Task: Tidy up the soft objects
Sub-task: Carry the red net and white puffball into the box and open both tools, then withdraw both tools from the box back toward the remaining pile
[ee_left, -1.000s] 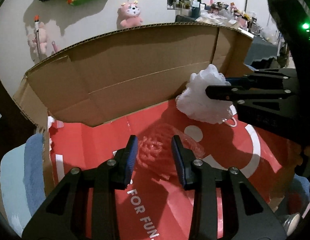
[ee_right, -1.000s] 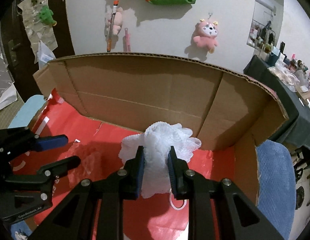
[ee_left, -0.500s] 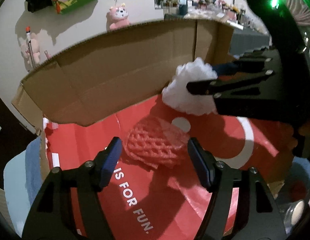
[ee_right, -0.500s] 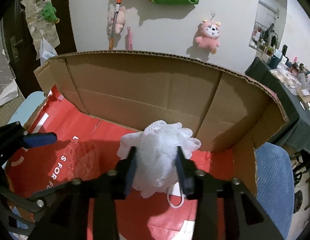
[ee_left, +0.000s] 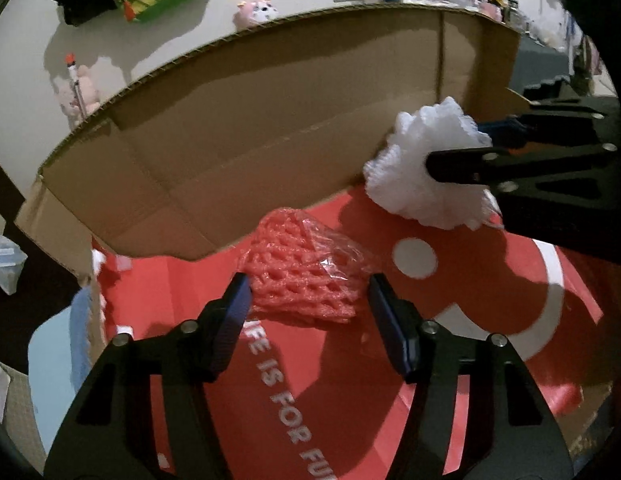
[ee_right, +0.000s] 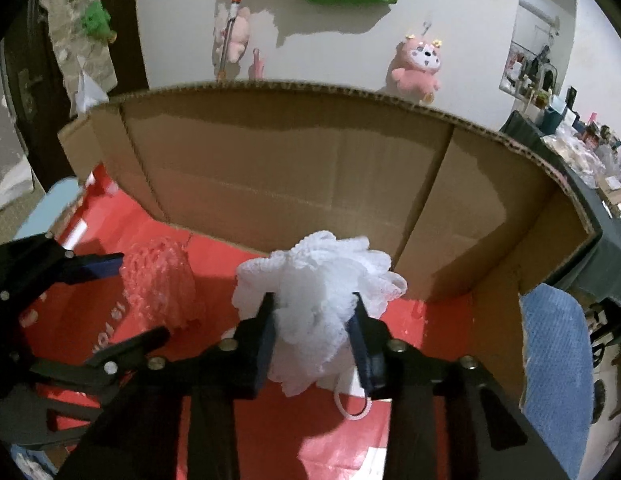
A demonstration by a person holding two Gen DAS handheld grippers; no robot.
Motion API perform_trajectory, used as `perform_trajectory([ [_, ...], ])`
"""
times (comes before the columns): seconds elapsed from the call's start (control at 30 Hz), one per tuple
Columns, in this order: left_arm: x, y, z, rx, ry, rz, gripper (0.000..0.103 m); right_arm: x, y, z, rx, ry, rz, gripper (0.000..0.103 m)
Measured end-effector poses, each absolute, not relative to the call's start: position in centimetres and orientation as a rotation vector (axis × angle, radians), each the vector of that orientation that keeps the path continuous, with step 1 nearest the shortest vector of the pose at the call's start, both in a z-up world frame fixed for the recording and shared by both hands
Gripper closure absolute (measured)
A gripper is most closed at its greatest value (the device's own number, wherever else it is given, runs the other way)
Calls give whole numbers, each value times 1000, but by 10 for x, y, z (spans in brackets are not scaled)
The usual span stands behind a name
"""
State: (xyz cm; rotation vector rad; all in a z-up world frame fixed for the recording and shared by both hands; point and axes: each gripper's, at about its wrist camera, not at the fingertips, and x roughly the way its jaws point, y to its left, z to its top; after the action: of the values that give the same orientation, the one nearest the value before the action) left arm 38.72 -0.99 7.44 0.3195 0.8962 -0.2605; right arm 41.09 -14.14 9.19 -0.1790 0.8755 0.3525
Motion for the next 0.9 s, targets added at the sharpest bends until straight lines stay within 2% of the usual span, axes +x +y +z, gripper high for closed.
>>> perform_trajectory([
  [0.2,406,-2,78,287,899,-226,42,417,-137,94,-143,864,359,68],
  [0.27,407,2,76,281,904,-225,41,416,-136,92,-152,871,357,58],
  [0.37,411,1,73,275,916,-230,38,417,-140,89,-144,889,358,49],
  [0.5,406,-4,72,287,917,-233,28,416,-142,88,-136,905,356,42],
  [0.57,400,-8,72,281,910,-232,27,415,-143,88,-136,912,355,33],
  [0.9,380,5,102,165,843,-276,20,394,-151,115,-122,861,340,16],
])
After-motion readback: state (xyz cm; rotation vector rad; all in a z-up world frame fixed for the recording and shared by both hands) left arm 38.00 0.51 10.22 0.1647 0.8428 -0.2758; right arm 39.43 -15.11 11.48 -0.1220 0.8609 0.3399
